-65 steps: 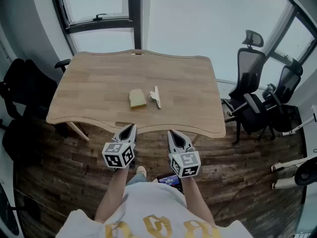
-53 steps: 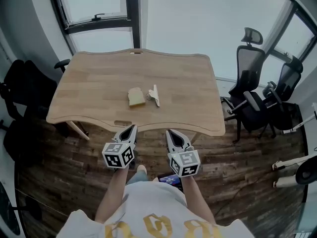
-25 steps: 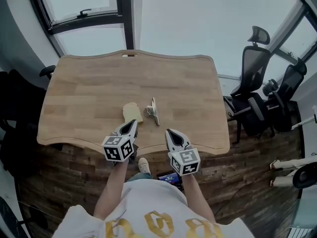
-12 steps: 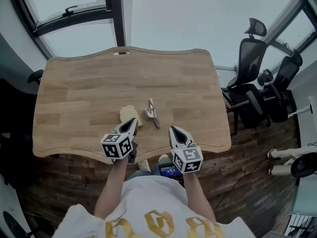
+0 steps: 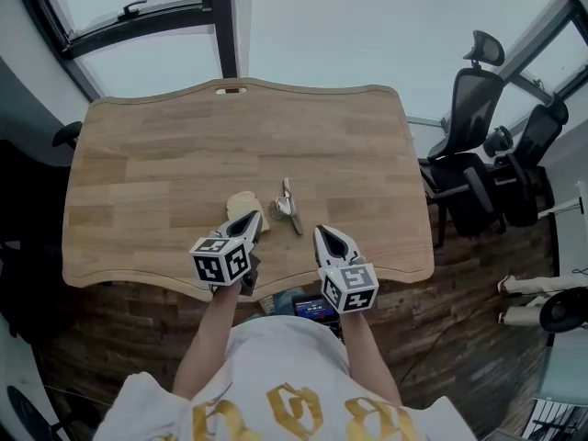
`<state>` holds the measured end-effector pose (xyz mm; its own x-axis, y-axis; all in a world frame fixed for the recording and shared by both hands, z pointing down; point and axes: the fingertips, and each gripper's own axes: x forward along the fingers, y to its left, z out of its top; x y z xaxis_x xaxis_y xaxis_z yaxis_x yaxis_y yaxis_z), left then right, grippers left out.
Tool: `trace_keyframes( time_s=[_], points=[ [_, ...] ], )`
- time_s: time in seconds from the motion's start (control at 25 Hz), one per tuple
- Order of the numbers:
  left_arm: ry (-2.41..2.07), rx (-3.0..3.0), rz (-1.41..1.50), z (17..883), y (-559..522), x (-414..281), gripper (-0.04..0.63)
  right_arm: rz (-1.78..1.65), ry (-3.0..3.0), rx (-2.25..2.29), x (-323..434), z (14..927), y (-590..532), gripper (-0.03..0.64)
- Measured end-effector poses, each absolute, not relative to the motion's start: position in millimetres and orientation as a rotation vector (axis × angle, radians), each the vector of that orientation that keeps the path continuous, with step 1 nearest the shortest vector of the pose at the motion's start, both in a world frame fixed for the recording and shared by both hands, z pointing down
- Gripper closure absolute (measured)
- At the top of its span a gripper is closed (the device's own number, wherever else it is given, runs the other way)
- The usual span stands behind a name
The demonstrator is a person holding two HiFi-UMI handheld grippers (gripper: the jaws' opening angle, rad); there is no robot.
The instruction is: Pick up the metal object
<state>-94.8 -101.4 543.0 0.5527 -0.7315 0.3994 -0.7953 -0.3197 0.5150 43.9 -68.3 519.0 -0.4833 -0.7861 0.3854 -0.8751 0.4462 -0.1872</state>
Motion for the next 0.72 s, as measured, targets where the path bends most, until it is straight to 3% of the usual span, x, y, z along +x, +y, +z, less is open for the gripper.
trace_keyframes(
  time_s=[0.72],
  points=[
    [-1.198, 2.01, 0.151, 574.8, -114.4, -94.0, 0.575, 0.625, -2.407, 1.441, 53.8, 545.2, -82.9, 0.606]
  ],
)
